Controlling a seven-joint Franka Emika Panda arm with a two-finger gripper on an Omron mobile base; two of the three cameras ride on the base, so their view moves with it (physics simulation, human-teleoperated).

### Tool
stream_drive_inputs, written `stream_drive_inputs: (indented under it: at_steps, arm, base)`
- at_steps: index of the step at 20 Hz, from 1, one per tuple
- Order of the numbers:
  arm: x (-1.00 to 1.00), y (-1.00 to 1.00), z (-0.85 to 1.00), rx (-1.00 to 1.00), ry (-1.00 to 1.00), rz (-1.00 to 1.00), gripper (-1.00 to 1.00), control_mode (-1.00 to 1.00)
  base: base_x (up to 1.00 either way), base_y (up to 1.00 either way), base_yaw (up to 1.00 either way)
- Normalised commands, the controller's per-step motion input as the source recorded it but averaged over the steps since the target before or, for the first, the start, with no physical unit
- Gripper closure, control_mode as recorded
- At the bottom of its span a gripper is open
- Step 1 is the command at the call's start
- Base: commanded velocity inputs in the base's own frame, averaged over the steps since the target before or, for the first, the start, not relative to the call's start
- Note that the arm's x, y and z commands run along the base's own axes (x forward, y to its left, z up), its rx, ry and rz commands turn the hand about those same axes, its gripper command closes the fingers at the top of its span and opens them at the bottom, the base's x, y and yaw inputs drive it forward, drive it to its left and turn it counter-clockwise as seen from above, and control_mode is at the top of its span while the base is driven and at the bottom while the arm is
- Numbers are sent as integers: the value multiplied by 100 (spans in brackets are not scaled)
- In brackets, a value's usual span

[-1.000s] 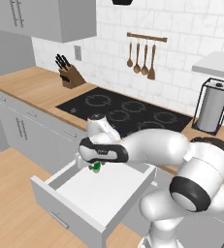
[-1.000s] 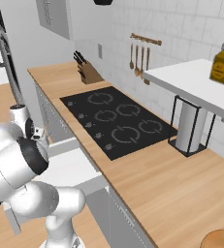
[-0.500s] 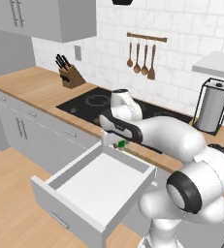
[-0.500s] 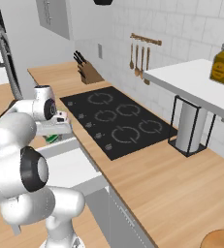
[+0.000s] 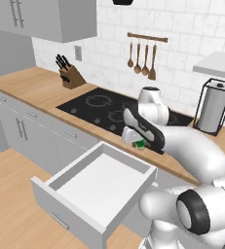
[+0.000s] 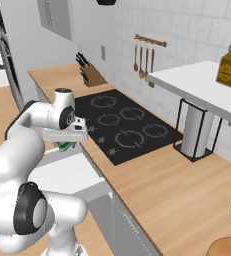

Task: Pick up the knife from the drawer and place it on the cutting board. Then place the meat from the plate to the cutting board.

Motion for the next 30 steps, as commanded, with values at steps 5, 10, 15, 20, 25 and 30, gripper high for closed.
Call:
stream_drive_inputs:
  at_steps: [5,10,15,20,25,30]
  arm:
    - [-45,-11,6,1,-6,1,100,-100]
    - [-6,0,0,0,-1,0,100,-100]
    - [0,0,0,0,0,0,100,-100]
    - [0,0,0,0,0,0,100,100]
    - [0,0,0,0,0,0,100,100]
    - [0,0,0,0,0,0,100,100]
  base:
    - [0,0,0]
    - [0,0,0]
    - [0,0,0]
    - [-11,-2,-2]
    - [-46,-10,-43]
    - [-37,-19,-58]
